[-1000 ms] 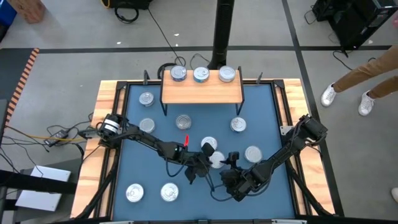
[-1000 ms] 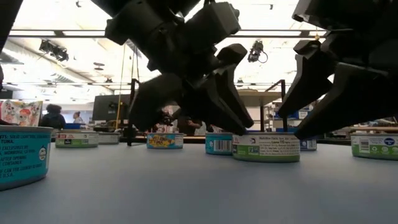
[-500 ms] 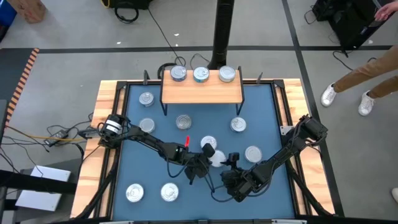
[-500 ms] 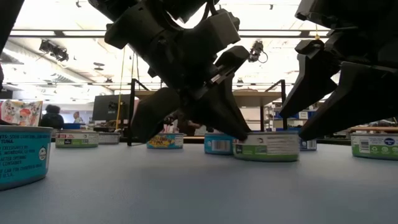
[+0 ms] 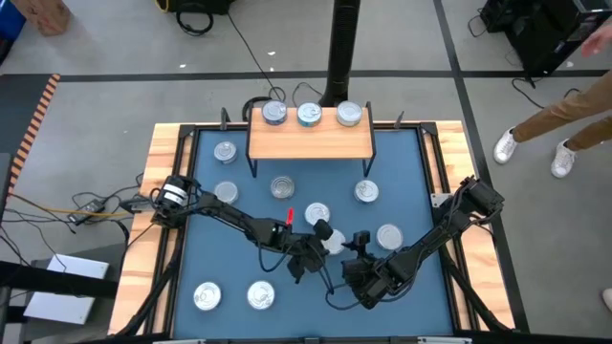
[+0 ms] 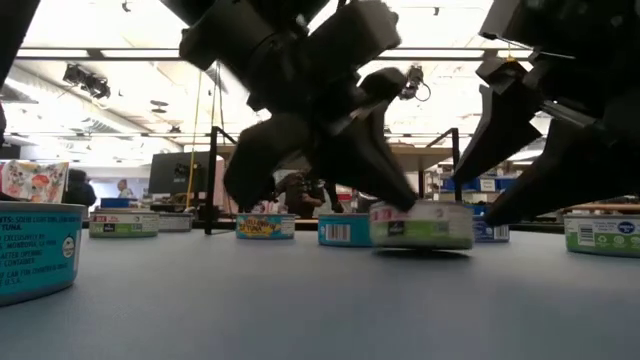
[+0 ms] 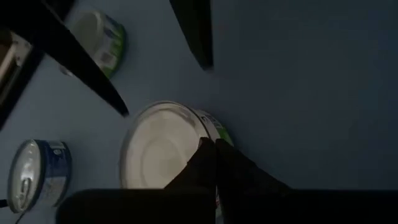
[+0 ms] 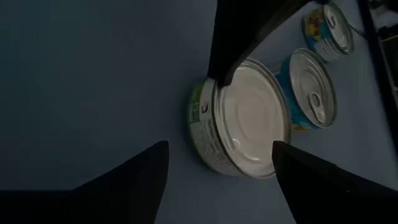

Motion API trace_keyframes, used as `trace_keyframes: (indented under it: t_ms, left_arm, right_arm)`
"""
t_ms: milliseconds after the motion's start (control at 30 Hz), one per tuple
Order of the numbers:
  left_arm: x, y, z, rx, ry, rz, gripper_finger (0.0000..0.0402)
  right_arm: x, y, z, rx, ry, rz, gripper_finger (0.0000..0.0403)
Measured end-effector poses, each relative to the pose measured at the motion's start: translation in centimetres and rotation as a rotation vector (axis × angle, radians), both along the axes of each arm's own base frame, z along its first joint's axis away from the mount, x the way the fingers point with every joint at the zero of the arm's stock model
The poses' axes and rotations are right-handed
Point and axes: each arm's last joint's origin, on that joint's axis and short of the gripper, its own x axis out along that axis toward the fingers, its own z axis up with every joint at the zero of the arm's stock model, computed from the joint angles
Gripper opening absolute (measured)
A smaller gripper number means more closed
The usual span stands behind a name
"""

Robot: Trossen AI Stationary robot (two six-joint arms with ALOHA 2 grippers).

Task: Stack canned seafood by type on shelf
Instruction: Stack the green tuna can on top of the green tuna can on the shelf

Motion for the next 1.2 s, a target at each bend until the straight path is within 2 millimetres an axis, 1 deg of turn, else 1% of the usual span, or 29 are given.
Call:
trace_keyframes:
  t_ms: [200,500,700,867,1033,1200]
  left_arm:
    - [0.8,0.4,1.0,-0.059,-0.031,0.044,0.0001]
    - [1.6,1.7,1.9,-0.127,-0.060,0.121,0.0000]
    - [1.9,1.7,2.4,-0.167,-0.075,0.129,0.0000]
    - [1.9,1.7,2.4,-0.173,-0.082,0.133,0.0000]
    - [2.0,1.8,2.5,-0.190,-0.091,0.147,0.0000]
    - [2.1,2.0,2.7,-0.224,-0.107,0.158,0.0000]
  right_arm:
    - [0.1,-0.2,0.0,-0.069,0.018,0.036,0.0299]
    - [0.2,-0.3,0.0,-0.070,0.013,0.028,0.0300]
    - [0.6,-1.2,0.1,-0.124,-0.012,-0.017,0.0300]
    - [0.9,-1.6,0.1,-0.121,-0.012,-0.037,0.0297]
    - [1.0,-1.8,0.0,-0.101,-0.023,-0.060,0.0269]
    - [1.0,-1.9,0.1,-0.088,-0.049,-0.091,0.0215]
